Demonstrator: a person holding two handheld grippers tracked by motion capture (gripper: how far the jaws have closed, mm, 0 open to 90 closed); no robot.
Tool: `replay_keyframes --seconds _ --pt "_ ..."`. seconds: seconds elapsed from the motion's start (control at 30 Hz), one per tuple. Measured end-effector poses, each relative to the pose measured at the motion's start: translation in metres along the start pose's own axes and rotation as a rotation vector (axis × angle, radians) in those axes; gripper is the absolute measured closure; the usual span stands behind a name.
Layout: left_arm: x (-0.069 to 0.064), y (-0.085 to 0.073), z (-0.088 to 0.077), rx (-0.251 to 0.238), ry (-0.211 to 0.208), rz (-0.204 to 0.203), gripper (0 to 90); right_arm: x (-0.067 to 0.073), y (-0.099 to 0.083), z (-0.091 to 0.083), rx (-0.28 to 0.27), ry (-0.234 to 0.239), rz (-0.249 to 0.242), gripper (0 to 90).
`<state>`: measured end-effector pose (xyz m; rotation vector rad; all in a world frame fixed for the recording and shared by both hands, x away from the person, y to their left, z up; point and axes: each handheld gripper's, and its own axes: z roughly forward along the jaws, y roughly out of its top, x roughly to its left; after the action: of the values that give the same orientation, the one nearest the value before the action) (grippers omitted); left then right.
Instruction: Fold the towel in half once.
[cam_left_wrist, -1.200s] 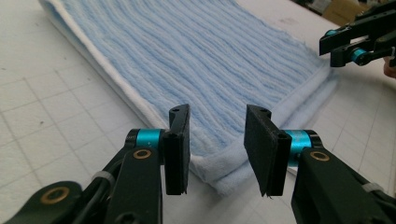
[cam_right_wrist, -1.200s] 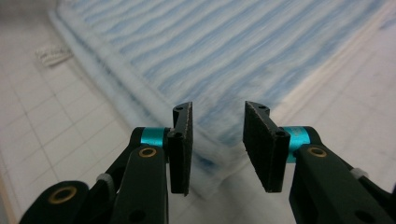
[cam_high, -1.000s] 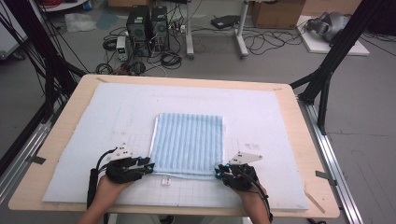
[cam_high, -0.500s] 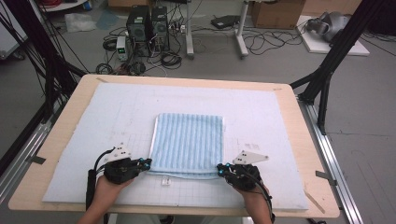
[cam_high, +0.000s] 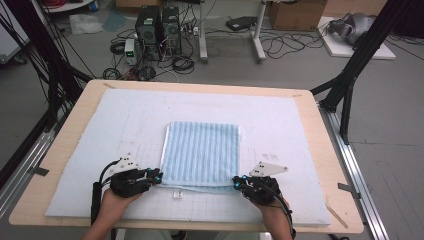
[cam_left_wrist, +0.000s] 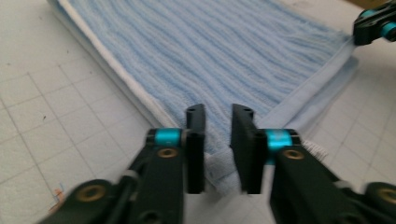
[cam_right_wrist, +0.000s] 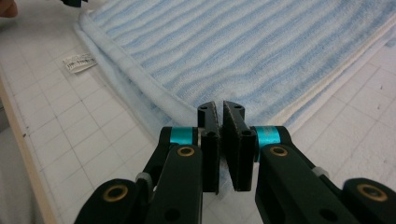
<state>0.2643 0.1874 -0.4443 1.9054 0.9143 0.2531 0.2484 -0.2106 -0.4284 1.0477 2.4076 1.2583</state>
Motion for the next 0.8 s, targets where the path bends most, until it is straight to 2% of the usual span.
replay_keyframes --seconds 0.1,0.17,0.23,0.3,0.4,0.67,0.8 --pt "-0.001 0.000 0.007 0.023 0.020 -0.003 55.1 0.000 0.000 0.000 0.000 0.002 0.001 85.0" --pt "-0.003 -0.001 0.013 0.052 0.026 0.014 55.7 0.000 0.000 0.001 0.005 0.003 0.002 84.9" --pt "-0.007 0.000 0.016 0.069 0.049 0.048 64.6 0.000 0.000 0.002 0.007 0.004 -0.001 84.9" --pt "-0.010 0.000 0.017 0.068 0.061 0.078 80.1 0.001 0.001 0.002 0.007 0.003 -0.004 85.0" --pt "-0.011 0.001 0.015 0.052 0.057 0.100 86.2 0.001 0.002 0.000 -0.001 0.005 -0.003 85.0" --pt "-0.009 0.007 -0.004 -0.023 0.008 0.065 86.2 0.003 0.006 -0.007 -0.027 0.020 -0.007 85.0" --pt "-0.011 0.005 -0.009 -0.014 -0.009 0.054 86.1 0.008 0.005 -0.009 0.007 0.041 -0.019 84.9"
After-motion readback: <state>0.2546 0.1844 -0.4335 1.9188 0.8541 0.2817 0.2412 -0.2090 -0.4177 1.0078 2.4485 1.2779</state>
